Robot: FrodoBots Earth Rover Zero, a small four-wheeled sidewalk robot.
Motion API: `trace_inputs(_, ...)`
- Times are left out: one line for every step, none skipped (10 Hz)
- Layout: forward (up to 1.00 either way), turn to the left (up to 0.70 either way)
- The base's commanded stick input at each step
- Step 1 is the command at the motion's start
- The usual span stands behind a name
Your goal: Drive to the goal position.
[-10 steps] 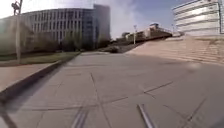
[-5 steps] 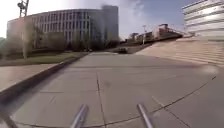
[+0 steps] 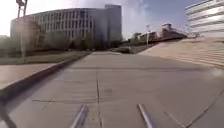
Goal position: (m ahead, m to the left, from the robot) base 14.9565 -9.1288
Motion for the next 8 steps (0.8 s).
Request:
trace_inputs(0.7,0.0)
trace_inputs(0.7,0.0)
trace_inputs(0.7,0.0)
trace_inputs(0.7,0.0)
trace_inputs(0.7,0.0)
trace_inputs(0.7,0.0)
trace_inputs(0.7,-0.14)
trace_inputs(0.7,-0.14)
